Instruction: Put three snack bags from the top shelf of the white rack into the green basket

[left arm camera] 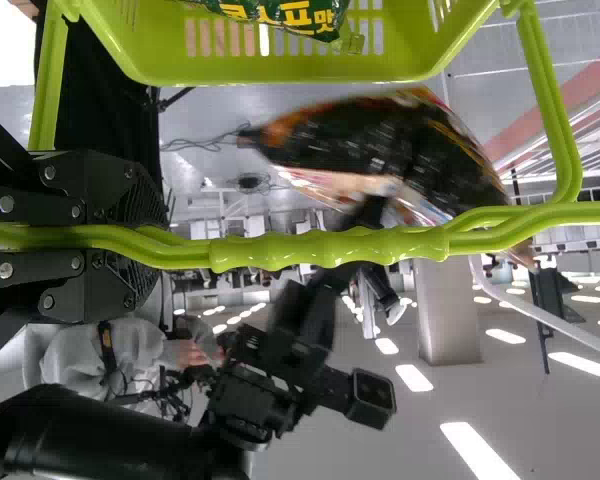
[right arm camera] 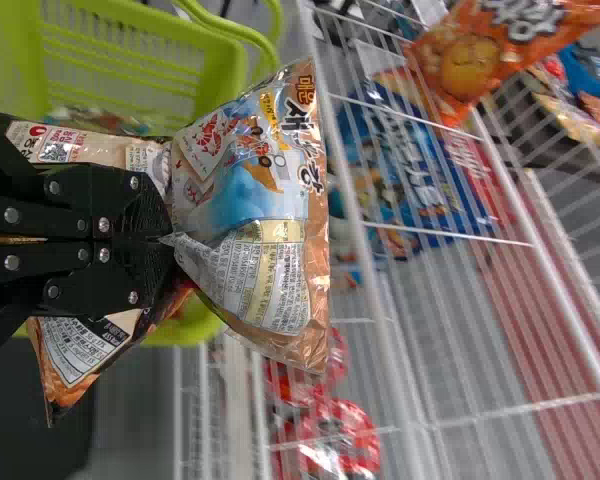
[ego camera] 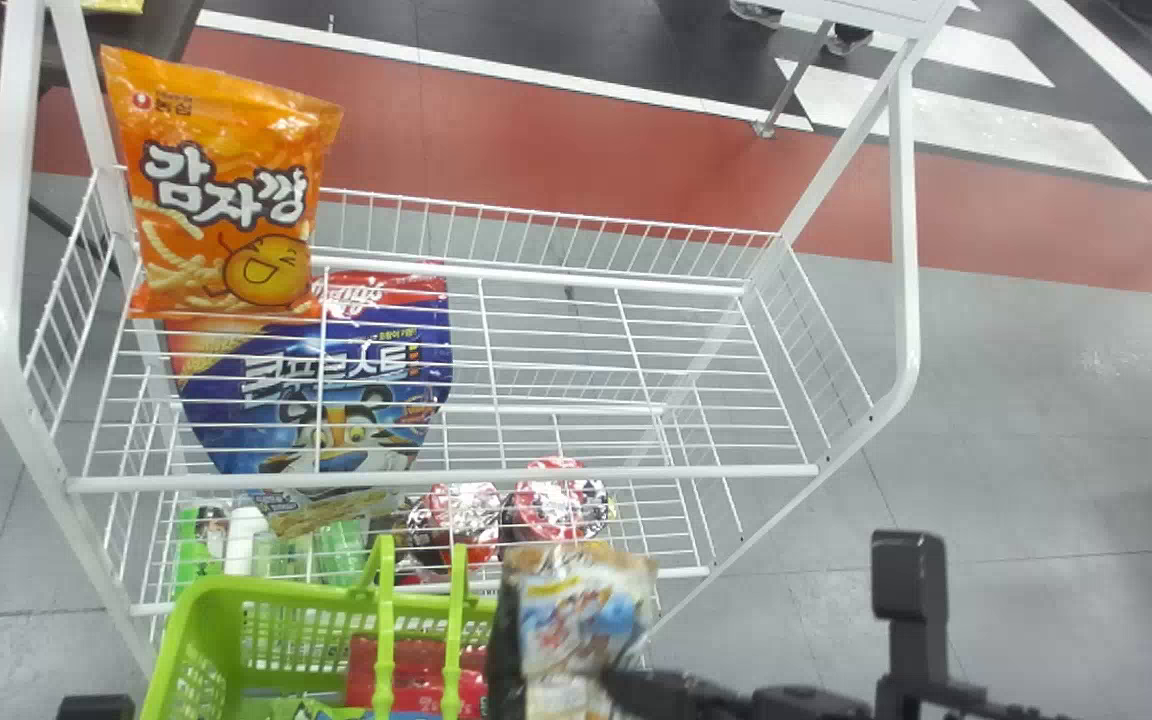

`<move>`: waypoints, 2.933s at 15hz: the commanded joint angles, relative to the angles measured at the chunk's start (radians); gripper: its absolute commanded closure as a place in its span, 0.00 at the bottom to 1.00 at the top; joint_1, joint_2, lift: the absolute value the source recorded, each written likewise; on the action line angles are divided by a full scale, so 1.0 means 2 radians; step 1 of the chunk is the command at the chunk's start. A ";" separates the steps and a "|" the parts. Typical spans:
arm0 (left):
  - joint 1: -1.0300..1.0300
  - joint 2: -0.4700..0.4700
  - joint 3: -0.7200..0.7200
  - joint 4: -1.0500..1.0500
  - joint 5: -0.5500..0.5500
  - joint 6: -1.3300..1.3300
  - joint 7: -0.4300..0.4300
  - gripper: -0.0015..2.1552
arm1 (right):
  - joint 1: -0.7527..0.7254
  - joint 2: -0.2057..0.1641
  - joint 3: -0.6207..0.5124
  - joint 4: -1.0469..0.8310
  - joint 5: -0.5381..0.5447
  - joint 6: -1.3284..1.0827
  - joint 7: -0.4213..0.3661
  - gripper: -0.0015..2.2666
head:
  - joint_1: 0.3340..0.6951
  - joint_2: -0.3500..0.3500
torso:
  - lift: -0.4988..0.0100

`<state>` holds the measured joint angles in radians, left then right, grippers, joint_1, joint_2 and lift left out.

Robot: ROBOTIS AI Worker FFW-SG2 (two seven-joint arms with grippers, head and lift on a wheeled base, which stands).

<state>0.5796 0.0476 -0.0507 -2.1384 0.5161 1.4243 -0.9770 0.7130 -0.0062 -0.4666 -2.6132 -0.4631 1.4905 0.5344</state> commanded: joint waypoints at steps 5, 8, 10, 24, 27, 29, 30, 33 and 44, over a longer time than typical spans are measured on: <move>0.005 0.001 -0.007 -0.005 -0.002 -0.008 0.000 1.00 | 0.013 -0.008 0.073 0.066 -0.002 0.028 0.015 0.94 | 1.00 0.00 | 0.98; 0.011 0.002 -0.004 -0.008 -0.002 -0.015 -0.002 1.00 | 0.012 -0.011 0.088 0.082 0.039 -0.029 -0.013 0.94 | 1.00 0.00 | 0.98; 0.011 0.002 -0.006 -0.009 -0.002 -0.016 -0.002 1.00 | 0.012 -0.011 0.097 0.082 0.064 -0.055 -0.039 0.94 | 1.00 0.00 | 0.98; 0.014 0.002 -0.006 -0.015 -0.003 -0.021 -0.002 1.00 | 0.055 -0.011 0.085 0.062 0.042 -0.259 0.005 0.03 | 1.00 0.00 | 0.98; 0.014 0.002 -0.006 -0.014 -0.003 -0.021 -0.002 1.00 | 0.064 -0.005 0.072 0.080 0.029 -0.387 0.025 0.03 | 1.00 0.00 | 0.98; 0.013 0.001 -0.006 -0.014 -0.003 -0.021 -0.001 1.00 | 0.075 -0.003 0.075 0.096 0.031 -0.494 0.017 0.03 | 1.00 0.00 | 0.98; 0.013 0.001 -0.007 -0.013 -0.003 -0.021 0.000 1.00 | 0.081 -0.001 0.080 0.102 0.032 -0.538 0.006 0.03 | 1.00 0.00 | 0.98; 0.010 0.000 -0.011 -0.009 -0.004 -0.021 0.005 1.00 | 0.095 -0.002 0.120 0.102 0.080 -0.660 -0.062 0.03 | 1.00 0.00 | 0.98; 0.009 -0.001 -0.012 0.000 -0.008 -0.024 0.005 1.00 | 0.098 -0.005 0.198 0.107 0.188 -0.738 -0.182 0.03 | 1.00 0.00 | 0.98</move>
<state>0.5981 0.0461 -0.0752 -2.1400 0.5000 1.3769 -0.9664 0.9058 -0.0176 -0.0665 -2.3981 -0.0764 0.0192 0.1613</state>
